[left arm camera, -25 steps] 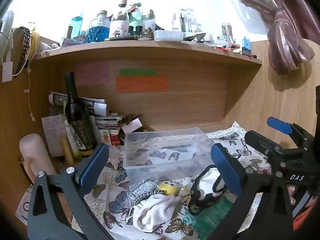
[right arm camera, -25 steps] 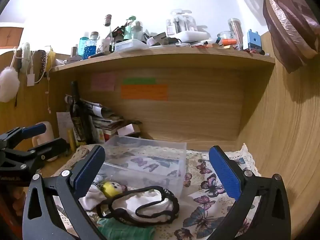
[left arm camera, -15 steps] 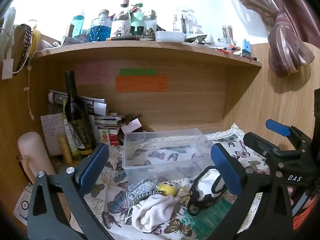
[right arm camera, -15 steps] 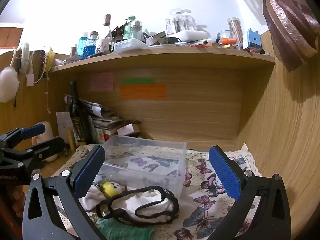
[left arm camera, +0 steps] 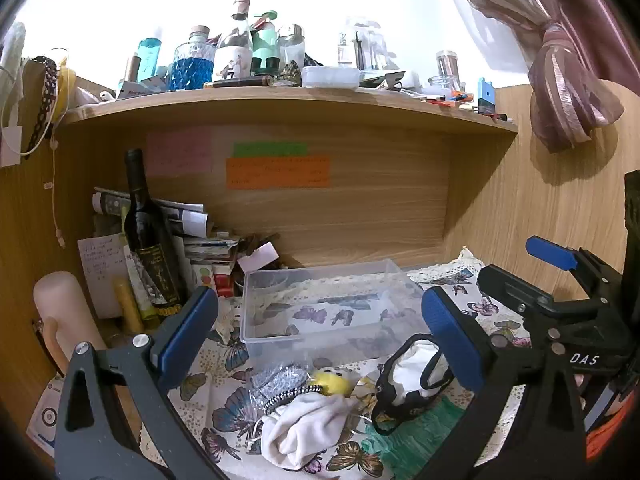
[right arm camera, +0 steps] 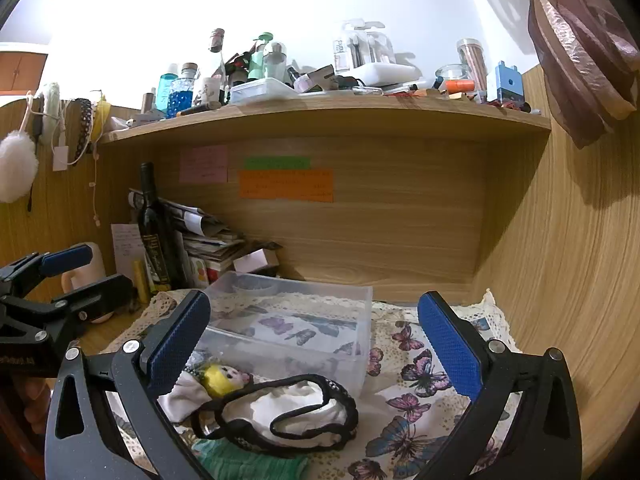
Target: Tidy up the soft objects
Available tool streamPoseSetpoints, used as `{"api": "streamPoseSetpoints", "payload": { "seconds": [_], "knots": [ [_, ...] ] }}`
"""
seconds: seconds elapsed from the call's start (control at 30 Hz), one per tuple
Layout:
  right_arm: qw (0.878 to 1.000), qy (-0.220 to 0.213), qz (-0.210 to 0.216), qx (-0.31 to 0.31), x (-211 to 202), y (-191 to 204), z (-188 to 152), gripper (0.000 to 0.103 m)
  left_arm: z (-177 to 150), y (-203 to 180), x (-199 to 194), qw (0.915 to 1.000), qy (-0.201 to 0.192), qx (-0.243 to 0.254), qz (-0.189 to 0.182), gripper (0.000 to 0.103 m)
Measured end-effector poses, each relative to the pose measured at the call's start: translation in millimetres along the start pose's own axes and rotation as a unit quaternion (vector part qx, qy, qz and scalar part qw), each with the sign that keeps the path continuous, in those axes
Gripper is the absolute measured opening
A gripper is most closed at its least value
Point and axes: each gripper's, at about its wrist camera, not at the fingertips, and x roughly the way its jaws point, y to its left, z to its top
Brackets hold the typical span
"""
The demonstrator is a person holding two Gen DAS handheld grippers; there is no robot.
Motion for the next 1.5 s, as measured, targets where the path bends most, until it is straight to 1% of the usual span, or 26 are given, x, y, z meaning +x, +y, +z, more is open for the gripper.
{"api": "streamPoseSetpoints", "payload": {
  "seconds": [1.5],
  "knots": [
    [1.0,-0.005,0.003,-0.002,-0.6,5.2,4.3,0.103,-0.7,-1.3,0.4,1.0,-0.001,-0.001,0.001,0.103]
  ]
}}
